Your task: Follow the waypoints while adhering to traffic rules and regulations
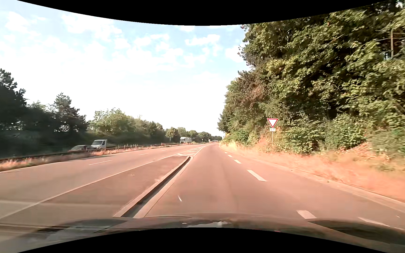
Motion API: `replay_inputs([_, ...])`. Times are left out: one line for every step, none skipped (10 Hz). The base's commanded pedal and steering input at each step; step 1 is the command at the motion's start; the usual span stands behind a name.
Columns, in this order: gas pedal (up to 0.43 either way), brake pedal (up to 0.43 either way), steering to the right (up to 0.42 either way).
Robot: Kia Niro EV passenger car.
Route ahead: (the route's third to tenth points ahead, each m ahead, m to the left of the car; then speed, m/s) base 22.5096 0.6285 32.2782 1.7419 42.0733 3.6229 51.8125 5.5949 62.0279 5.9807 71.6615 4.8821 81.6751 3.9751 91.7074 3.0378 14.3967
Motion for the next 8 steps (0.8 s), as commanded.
replay_inputs([0.287, 0.0, -0.002])
replay_inputs([0.287, 0.0, -0.002])
replay_inputs([0.287, 0.0, -0.002])
replay_inputs([0.287, 0.0, -0.002])
replay_inputs([0.287, 0.0, -0.002])
replay_inputs([0.287, 0.0, -0.002])
replay_inputs([0.287, 0.0, -0.002])
replay_inputs([0.287, 0.0, -0.002])
